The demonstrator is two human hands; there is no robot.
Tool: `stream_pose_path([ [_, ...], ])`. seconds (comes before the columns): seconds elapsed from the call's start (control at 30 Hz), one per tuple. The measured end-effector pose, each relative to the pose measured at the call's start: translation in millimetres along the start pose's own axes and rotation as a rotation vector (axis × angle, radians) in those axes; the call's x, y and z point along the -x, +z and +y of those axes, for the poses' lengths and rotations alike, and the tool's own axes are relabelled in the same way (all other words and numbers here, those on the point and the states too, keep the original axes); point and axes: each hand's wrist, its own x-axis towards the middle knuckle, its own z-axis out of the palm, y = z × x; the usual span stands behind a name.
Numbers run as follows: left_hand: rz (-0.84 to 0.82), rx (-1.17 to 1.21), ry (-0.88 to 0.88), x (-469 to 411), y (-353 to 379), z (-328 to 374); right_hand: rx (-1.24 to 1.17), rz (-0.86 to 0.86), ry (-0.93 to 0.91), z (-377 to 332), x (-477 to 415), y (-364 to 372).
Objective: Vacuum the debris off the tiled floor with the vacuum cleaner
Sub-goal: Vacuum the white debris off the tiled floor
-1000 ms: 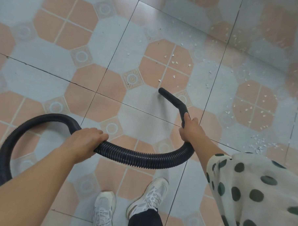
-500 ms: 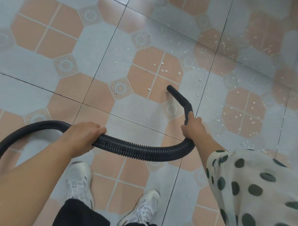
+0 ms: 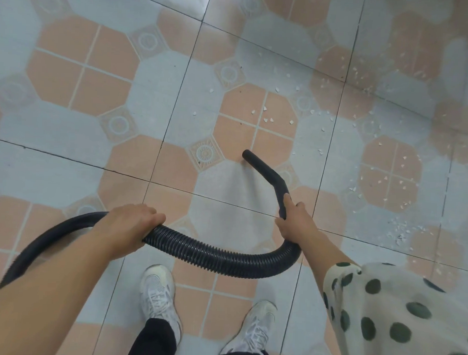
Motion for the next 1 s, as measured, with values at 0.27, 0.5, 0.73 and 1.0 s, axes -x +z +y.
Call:
stream_pose_path([
  [0.27, 0.054, 0.052, -0.128, 19.7, -8.9, -57.8, 0.072, 0.070, -0.103, -92.2, -32.1, -31.5],
  [0.5, 0.039, 0.078, -0.234, 36.3, -8.6, -101.1, 0.158, 0.122, -0.184, -162.2, -52.3, -39.8],
  [0.73, 0.038, 0.100, -0.260, 36.9, -25.1, -115.7, 0.119, 0.133, -0.086, -174.0, -62.9, -50.2],
  [1.0, 0.095, 0.122, -0.278, 13.9, -41.3, -118.9, 0.084, 0.167, -0.011, -174.8, -86.8, -81.3],
])
